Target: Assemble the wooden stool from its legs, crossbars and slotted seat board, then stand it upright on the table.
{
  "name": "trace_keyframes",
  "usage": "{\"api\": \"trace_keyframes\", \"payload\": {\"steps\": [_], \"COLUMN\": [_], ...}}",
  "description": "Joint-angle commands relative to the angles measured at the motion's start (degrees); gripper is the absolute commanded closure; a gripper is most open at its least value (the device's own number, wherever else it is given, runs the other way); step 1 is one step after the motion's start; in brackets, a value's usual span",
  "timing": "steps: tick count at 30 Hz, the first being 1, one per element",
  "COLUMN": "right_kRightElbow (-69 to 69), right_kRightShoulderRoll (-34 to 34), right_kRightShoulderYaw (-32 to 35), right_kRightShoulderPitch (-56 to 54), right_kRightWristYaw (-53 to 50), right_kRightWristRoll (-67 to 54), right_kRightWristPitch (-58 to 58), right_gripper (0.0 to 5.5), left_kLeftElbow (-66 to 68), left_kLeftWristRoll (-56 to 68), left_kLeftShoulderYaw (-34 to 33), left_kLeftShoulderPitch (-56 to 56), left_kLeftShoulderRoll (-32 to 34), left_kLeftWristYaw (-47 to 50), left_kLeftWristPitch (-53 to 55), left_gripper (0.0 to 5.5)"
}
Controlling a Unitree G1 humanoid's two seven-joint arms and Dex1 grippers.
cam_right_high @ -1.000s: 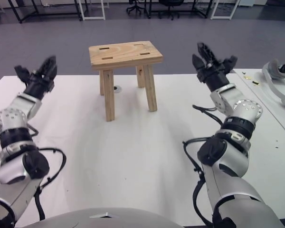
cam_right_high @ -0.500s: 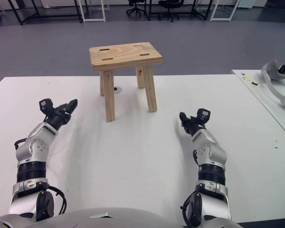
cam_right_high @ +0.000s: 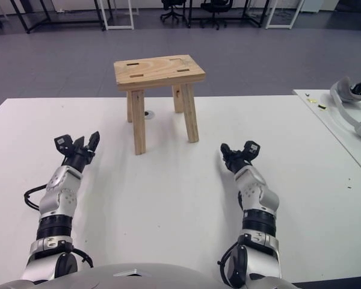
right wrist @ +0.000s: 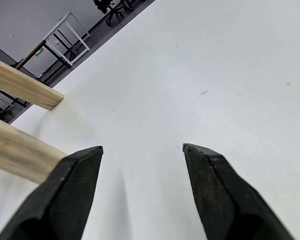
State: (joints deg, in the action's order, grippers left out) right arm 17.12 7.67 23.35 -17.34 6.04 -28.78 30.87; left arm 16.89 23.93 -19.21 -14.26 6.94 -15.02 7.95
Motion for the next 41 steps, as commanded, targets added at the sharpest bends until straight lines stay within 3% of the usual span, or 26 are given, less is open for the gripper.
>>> {"api": "trace_keyframes", "payload": {"steps": [1, 15, 41], "right_kRightElbow": [-0.19, -0.73, -2.68], "right_kRightShoulderRoll": [0.33, -0.58, -1.58], "right_kRightShoulderYaw": [-1.83, -3.16, -2.45], "right_kRightShoulderPitch": [2.20, 2.57, 4.38], "right_kRightWristYaw": [-0.30, 0.10, -0.54], "right_kRightWristRoll": [1.27, 1.21, 0.90], "right_kRightWristPitch": [2.48, 3.04, 2.40], "right_gripper": [2.49, 2.49, 2.49], "left_kLeftElbow": [-1.31, -7.19, -5.73], "left_kLeftWristRoll": [1.10, 2.85, 3.10], "left_kLeftShoulderYaw": [0.19, 0.48, 1.38], "left_kLeftShoulderPitch": [1.50, 4.73, 2.84], "left_kLeftShoulderRoll": [-0.49, -0.33, 0.48], "left_kLeftWristYaw": [-0.87, -0.25, -1.42], "left_kLeftWristPitch": [0.58, 1.98, 2.45], "left_gripper": [2.12, 2.12, 2.12]}}
